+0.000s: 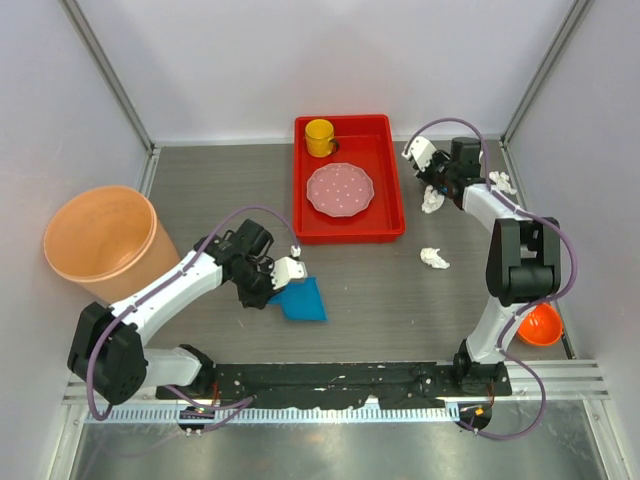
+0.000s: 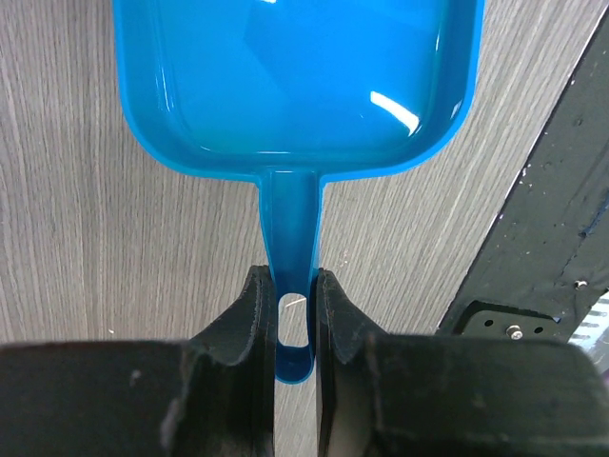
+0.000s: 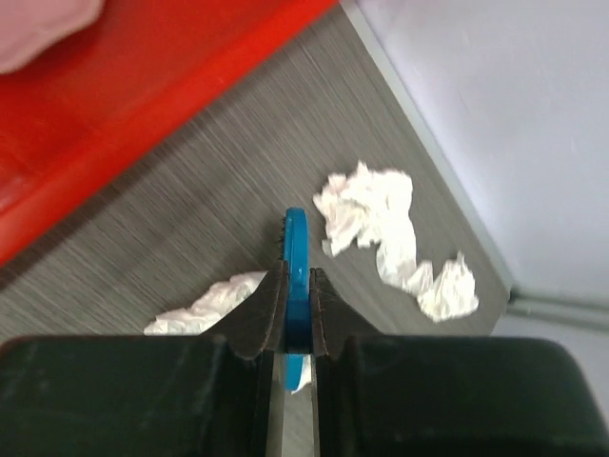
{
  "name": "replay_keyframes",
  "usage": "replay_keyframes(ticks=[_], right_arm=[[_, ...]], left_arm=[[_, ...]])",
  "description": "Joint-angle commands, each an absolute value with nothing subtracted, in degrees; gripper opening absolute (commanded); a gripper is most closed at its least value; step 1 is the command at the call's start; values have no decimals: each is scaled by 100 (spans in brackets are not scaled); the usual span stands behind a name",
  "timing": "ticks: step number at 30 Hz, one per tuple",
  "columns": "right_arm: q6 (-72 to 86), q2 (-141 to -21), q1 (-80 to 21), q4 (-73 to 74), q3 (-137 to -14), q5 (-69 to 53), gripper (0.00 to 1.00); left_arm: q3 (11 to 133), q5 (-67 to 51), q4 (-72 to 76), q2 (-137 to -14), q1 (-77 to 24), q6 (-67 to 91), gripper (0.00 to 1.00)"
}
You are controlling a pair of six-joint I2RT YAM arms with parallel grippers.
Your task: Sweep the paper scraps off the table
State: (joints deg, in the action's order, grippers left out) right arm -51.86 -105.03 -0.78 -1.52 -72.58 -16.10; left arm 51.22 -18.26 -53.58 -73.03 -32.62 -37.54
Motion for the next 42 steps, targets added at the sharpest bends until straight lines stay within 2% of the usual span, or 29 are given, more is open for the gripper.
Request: replay_keyframes(ticks=[1,3,8,13,16,25,27,30,35,38,40,42], right_arm=[[-6036,-10292,-97,296,-7524,-2715,1],[-6117,-10082,-105,728,-7270,-2769,1],[-5520,-9019,-132,553,-6137,-2716,1],[-5415,-8089,-841,1704,-5678,-2233,1],[-4397,-7561,-1325,1696,-5353,-1549,1],[-1253,-6277,-1626,2531,-4993,-246,1],[-889,-5864,-1626,2514,-4914,-115,1],[-327,-5459,-1635,2627,-5018,762,1],[508,-5274,-1652,3618,-5493,1897,1],[589,-5256,-1661,3701,-5267,2528,1],[580,-5177,-1661,3212,-5002,2401,1],[641,-4967,-1652,2587,-4379,1742,1]], left_arm=[[5089,-1732,-5133,-7383,-3287,-3718,0],[5124,-1696,-5124,-7409,-3287,-3735,0],[5431,-1731,-5116,-7366,-3287,-3735,0],[5440,-1723,-5045,-7347,-3287,-3893,0],[5528,-1661,-5001,-7418,-3287,-3893,0],[5704,-2030,-5089,-7312,-3375,-4122,0],[5678,-2048,-5098,-7347,-3480,-4166,0],[5520,-1987,-5089,-7391,-3691,-4201,0],[5098,-1741,-4563,-7470,-3928,-4271,0],[4948,-1417,-4158,-7724,-4147,-4333,0],[4966,-1319,-3956,-7970,-4314,-4351,0],[4992,-1266,-3859,-8120,-4368,-4351,0]])
